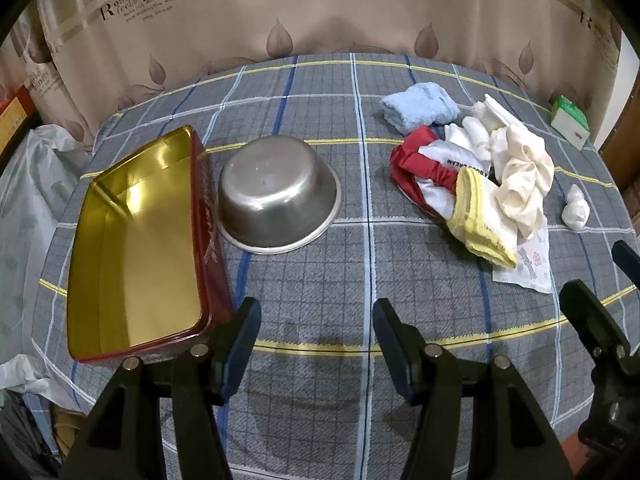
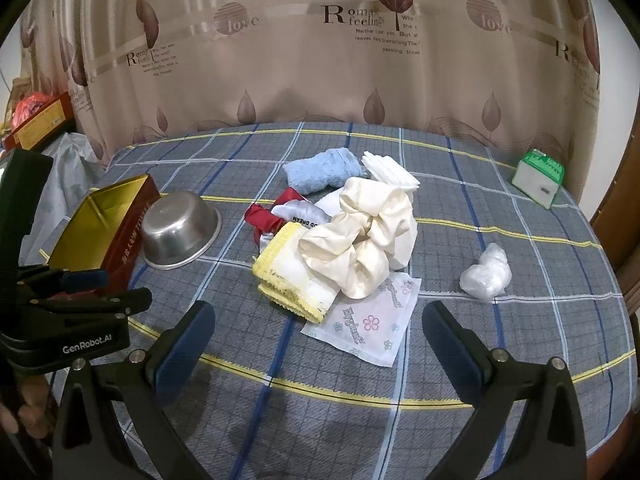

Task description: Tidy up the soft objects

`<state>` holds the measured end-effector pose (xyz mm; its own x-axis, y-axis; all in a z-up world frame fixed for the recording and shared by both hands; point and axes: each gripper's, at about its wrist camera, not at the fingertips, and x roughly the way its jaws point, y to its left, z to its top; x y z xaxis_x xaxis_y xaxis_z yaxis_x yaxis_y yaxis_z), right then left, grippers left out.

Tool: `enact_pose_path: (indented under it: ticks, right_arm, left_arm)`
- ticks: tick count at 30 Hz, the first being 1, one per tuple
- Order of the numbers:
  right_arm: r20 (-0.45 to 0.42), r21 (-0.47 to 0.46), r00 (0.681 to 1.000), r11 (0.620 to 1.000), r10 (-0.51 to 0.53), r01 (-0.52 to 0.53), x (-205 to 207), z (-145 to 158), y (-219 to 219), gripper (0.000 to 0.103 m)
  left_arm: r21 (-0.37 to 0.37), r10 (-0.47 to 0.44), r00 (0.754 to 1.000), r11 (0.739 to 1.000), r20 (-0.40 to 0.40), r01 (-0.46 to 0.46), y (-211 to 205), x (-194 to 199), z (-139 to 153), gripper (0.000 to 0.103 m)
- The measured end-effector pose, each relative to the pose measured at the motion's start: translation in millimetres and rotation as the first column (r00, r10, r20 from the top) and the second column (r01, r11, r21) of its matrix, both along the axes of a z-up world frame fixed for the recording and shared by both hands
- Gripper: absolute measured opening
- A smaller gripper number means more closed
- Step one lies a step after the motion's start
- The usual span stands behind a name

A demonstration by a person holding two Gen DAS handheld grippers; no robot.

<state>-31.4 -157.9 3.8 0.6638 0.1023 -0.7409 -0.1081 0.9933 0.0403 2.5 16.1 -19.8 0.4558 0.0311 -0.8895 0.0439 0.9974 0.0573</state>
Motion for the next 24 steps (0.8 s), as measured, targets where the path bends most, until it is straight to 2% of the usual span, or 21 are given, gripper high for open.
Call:
enact_pose_path:
  ticks: [24]
  right_arm:
    - [-0.003, -0.004, 1.0, 1.0, 0.006, -0.006, 0.0, -1.4, 1.8, 0.103]
  left_arm:
    - [0.001, 0.006, 1.0, 1.0, -0.006, -0.006, 0.7, -0.5, -0.1, 0.059]
